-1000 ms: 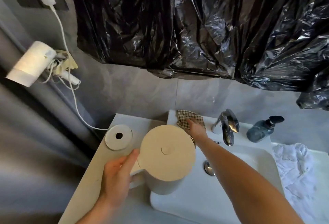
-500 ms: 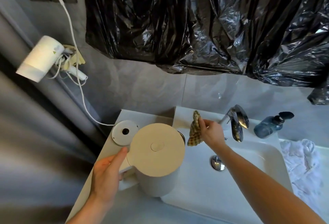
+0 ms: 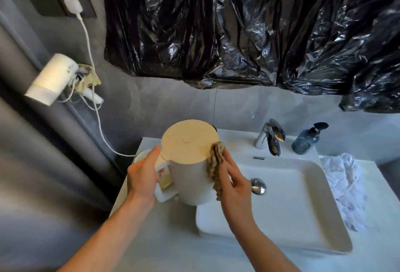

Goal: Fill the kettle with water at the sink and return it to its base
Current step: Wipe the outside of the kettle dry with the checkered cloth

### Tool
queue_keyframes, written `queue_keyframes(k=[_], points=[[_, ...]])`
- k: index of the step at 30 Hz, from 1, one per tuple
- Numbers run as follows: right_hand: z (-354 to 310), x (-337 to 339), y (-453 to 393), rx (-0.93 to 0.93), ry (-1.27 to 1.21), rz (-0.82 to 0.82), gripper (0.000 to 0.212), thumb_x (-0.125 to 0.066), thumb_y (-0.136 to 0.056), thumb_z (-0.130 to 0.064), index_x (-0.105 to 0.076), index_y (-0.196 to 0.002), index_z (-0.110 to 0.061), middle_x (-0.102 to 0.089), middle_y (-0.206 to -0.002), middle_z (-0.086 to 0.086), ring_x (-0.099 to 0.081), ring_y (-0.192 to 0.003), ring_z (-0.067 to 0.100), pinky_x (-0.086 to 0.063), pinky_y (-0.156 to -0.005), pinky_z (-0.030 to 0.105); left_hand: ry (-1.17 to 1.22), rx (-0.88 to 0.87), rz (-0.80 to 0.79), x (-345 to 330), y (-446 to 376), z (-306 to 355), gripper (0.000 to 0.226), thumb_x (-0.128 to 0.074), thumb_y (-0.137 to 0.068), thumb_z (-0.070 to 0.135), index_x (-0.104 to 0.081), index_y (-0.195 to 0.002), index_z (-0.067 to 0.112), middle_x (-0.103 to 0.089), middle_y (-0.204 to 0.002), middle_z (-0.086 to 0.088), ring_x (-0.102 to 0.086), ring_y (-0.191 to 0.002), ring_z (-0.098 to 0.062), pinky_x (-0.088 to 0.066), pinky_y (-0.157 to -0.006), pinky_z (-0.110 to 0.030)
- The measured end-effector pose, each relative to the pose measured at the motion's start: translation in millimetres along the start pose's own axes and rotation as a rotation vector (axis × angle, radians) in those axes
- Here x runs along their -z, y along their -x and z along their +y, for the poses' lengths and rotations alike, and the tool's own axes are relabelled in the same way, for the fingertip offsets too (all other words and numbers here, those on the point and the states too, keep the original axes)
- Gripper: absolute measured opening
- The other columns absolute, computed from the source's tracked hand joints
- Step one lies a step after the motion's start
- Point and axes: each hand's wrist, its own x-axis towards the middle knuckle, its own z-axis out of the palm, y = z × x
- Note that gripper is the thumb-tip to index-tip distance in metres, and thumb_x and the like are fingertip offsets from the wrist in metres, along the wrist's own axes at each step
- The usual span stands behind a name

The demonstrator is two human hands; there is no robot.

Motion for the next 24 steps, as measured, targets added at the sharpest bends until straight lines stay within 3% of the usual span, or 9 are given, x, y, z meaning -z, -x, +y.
queue_keyframes(k=[2, 5, 8, 10, 12, 15, 20, 22, 24], points=[[10, -24, 24, 0.094, -0.027, 0.049, 0.031, -0.065, -0.1, -0.019, -0.074, -0.125, -0.034, -0.046, -0.156, -0.022, -0.048, -0.14, -0.001, -0.048, -0.109, 0.033, 0.028, 0.0, -0.027, -5, 2, 7, 0.03, -0.074, -0.08, 0.039, -0.07, -0.059, 0.018, -0.054, -0.05, -0.001, -0.043, -0.052, -0.02, -0.034, -0.055, -0.031], [20, -52, 48, 0.262, 0.055, 0.105, 0.048, -0.069, -0.096, -0.009, -0.063, -0.138, -0.032, -0.03, -0.166, -0.018, -0.031, -0.151, 0.0, -0.037, -0.116, 0.02, 0.058, -0.001, -0.064, -8, 5, 18, 0.031, -0.074, -0.067, 0.05, -0.071, -0.053, 0.022, -0.056, -0.057, -0.004, -0.043, -0.057, -0.023, -0.033, -0.057, -0.036], [18, -63, 42, 0.351, 0.106, 0.084, 0.069, -0.06, -0.102, -0.017, -0.026, -0.161, -0.029, -0.016, -0.171, -0.018, -0.018, -0.157, 0.006, -0.027, -0.126, 0.035, 0.056, 0.002, -0.098, -9, 11, 27, 0.035, -0.072, -0.074, 0.05, -0.066, -0.059, 0.019, -0.052, -0.055, -0.004, -0.039, -0.05, -0.018, -0.032, -0.053, -0.032], [13, -61, 20, 0.339, 0.133, 0.096, 0.07, -0.048, -0.105, -0.027, -0.012, -0.164, -0.031, -0.014, -0.171, -0.019, -0.017, -0.157, 0.007, -0.025, -0.127, 0.045, 0.062, 0.002, -0.102, -9, 14, 31, 0.036, -0.071, -0.08, 0.046, -0.063, -0.063, 0.016, -0.05, -0.053, -0.003, -0.038, -0.049, -0.017, -0.033, -0.054, -0.032], [6, -58, -4, 0.296, 0.12, 0.137, 0.063, -0.038, -0.106, -0.037, -0.013, -0.164, -0.033, -0.018, -0.169, -0.02, -0.018, -0.156, 0.002, -0.024, -0.127, 0.046, 0.061, -0.033, -0.113, -8, 16, 35, 0.038, -0.071, -0.08, 0.045, -0.061, -0.062, 0.013, -0.049, -0.053, -0.005, -0.037, -0.049, -0.018, -0.032, -0.058, -0.034], [-4, -54, -29, 0.236, 0.089, 0.179, 0.055, -0.029, -0.106, -0.046, -0.025, -0.159, -0.035, -0.03, -0.163, -0.022, -0.026, -0.15, -0.006, -0.025, -0.127, 0.037, 0.054, -0.072, -0.132, -6, 18, 38, 0.04, -0.069, -0.084, 0.042, -0.061, -0.062, 0.011, -0.049, -0.052, -0.004, -0.036, -0.048, -0.018, -0.031, -0.057, -0.033], [-10, -60, -24, 0.254, 0.035, 0.21, 0.044, -0.026, -0.109, -0.043, -0.036, -0.152, -0.043, -0.045, -0.152, -0.025, -0.04, -0.141, -0.004, -0.036, -0.117, 0.031, 0.023, -0.091, -0.127, -3, 14, 42, 0.041, -0.069, -0.08, 0.045, -0.061, -0.056, 0.013, -0.05, -0.053, -0.005, -0.037, -0.05, -0.02, -0.032, -0.056, -0.033], [-1, -67, -9, 0.328, 0.069, 0.209, 0.043, -0.03, -0.107, -0.044, -0.031, -0.149, -0.05, -0.041, -0.149, -0.032, -0.04, -0.14, -0.005, -0.036, -0.113, 0.027, 0.029, -0.085, -0.121, -2, 10, 42, 0.037, -0.07, -0.074, 0.046, -0.064, -0.055, 0.015, -0.052, -0.055, -0.005, -0.037, -0.05, -0.02, -0.032, -0.056, -0.033], [14, -73, 5, 0.329, 0.142, 0.218, 0.065, -0.041, -0.102, -0.047, -0.015, -0.161, -0.037, -0.026, -0.165, -0.019, -0.026, -0.152, 0.006, -0.03, -0.122, 0.042, 0.022, -0.075, -0.111, -2, 8, 40, 0.036, -0.071, -0.072, 0.046, -0.065, -0.058, 0.014, -0.053, -0.055, -0.005, -0.037, -0.05, -0.02, -0.032, -0.055, -0.032]])
